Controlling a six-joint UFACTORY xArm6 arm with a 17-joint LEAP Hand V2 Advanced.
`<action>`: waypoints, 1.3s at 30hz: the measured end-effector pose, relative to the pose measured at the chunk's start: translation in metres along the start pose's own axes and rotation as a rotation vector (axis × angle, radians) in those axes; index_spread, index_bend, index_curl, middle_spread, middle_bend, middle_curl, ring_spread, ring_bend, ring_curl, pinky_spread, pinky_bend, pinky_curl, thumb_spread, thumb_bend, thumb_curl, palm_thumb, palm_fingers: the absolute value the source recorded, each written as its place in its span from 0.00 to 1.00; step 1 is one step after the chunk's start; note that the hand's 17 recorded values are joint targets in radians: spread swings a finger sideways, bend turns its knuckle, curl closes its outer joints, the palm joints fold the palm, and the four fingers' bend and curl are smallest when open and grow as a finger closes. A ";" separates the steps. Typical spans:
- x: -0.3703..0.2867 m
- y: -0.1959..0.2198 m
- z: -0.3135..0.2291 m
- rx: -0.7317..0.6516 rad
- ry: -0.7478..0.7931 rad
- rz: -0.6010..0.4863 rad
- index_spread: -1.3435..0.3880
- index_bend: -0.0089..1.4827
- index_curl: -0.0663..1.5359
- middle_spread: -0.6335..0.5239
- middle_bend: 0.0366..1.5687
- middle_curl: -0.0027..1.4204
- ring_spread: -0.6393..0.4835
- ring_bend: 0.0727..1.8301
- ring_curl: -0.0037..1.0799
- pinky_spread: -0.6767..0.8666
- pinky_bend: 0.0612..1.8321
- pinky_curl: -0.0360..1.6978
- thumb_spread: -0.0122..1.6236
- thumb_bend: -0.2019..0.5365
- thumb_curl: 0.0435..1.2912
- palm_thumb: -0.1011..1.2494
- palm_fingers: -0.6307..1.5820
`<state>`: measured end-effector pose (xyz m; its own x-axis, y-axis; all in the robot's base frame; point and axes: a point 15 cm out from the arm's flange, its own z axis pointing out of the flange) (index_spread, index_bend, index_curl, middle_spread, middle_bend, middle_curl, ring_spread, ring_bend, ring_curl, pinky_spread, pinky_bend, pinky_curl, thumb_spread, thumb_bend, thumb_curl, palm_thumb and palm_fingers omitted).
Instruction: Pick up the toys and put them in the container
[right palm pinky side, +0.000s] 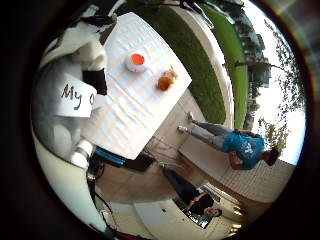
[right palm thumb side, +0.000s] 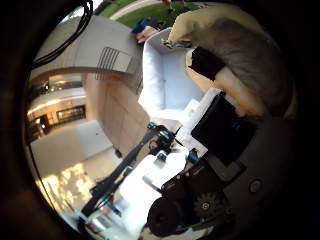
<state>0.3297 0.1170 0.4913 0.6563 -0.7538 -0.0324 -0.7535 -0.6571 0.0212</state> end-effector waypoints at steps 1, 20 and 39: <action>-0.027 -0.020 0.003 -0.001 -0.006 -0.035 0.25 0.48 0.42 0.33 0.75 0.73 0.48 0.76 0.79 0.55 0.83 0.44 0.71 0.26 0.49 0.80 0.67; -0.039 -0.090 0.146 -0.260 -0.065 -0.045 0.48 0.25 0.46 0.52 0.24 0.43 0.73 0.40 0.48 0.66 0.60 0.37 0.74 0.23 0.38 0.64 0.17; 0.153 -0.060 0.102 0.036 -0.085 0.200 0.56 0.10 0.25 0.59 0.10 0.24 0.82 0.22 0.31 0.73 0.38 0.22 0.71 0.22 0.33 0.62 0.28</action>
<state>0.4712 0.0421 0.3827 0.4895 -0.8643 -0.1154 -0.8702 -0.4927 -0.0005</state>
